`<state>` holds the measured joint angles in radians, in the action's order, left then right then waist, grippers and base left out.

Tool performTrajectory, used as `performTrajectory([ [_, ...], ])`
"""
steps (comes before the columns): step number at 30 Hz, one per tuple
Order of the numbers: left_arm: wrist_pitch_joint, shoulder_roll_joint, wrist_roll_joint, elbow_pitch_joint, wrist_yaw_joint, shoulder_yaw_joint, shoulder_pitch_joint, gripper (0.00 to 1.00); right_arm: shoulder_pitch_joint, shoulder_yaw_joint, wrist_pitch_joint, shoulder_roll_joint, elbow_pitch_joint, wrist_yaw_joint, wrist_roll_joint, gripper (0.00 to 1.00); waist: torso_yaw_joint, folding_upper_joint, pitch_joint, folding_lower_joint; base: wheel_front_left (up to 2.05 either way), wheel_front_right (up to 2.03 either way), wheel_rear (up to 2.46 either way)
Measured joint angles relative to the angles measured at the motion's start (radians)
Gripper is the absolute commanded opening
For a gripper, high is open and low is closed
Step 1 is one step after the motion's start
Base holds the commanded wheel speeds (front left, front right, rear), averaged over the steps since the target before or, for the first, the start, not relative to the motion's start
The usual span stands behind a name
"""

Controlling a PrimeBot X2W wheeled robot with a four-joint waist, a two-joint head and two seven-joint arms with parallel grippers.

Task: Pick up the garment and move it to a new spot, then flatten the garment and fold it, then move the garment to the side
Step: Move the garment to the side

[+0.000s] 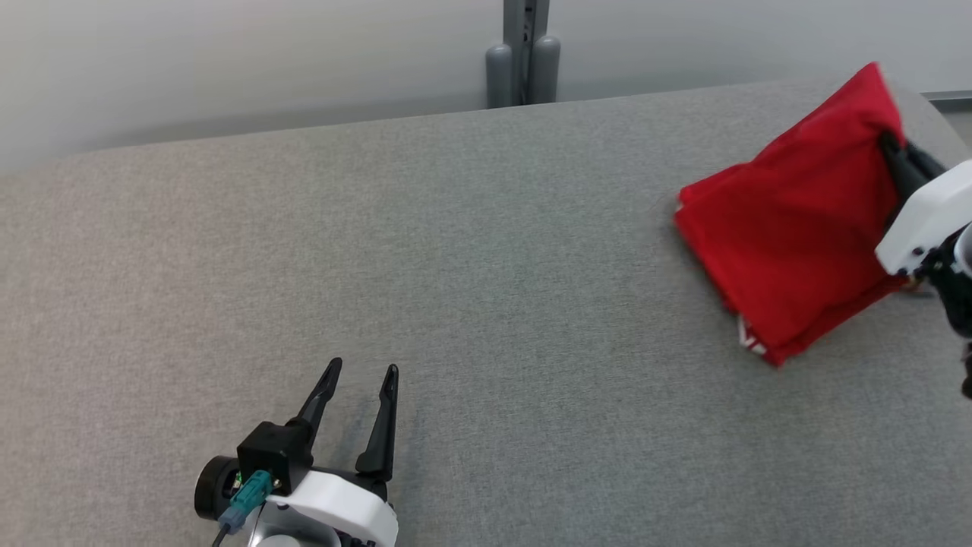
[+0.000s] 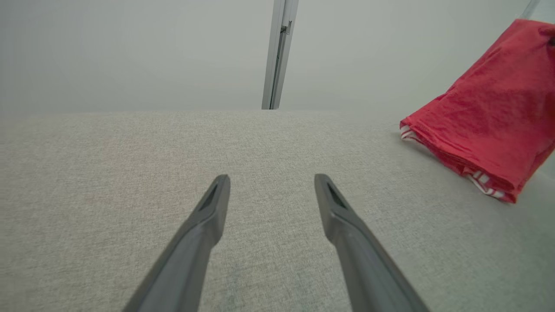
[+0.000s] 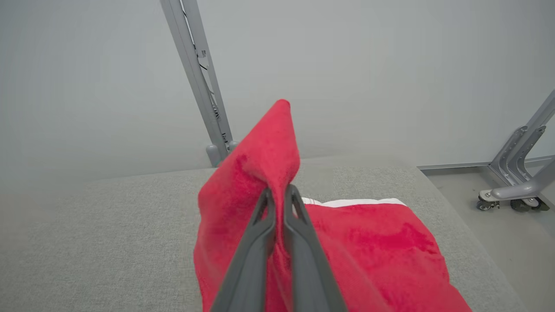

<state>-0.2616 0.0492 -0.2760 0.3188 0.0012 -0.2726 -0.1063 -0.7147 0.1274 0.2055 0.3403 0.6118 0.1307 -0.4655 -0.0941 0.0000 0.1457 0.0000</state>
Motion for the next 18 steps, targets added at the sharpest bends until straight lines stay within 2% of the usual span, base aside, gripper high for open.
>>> performTrajectory([
  [9,0.000,0.000,0.004,-0.004,0.000,0.003,-0.018,1.00,-0.110,-0.044,-0.002,0.071,0.119,0.000,0.046,0.00,0.038,0.0000,0.044,0.0000,0.00,0.00,0.00],
  [18,0.000,0.003,0.023,-0.006,-0.002,0.008,-0.037,1.00,-0.164,-0.069,-0.014,0.199,0.183,0.000,0.072,0.00,0.062,0.0000,0.095,0.0000,0.00,0.00,0.00],
])
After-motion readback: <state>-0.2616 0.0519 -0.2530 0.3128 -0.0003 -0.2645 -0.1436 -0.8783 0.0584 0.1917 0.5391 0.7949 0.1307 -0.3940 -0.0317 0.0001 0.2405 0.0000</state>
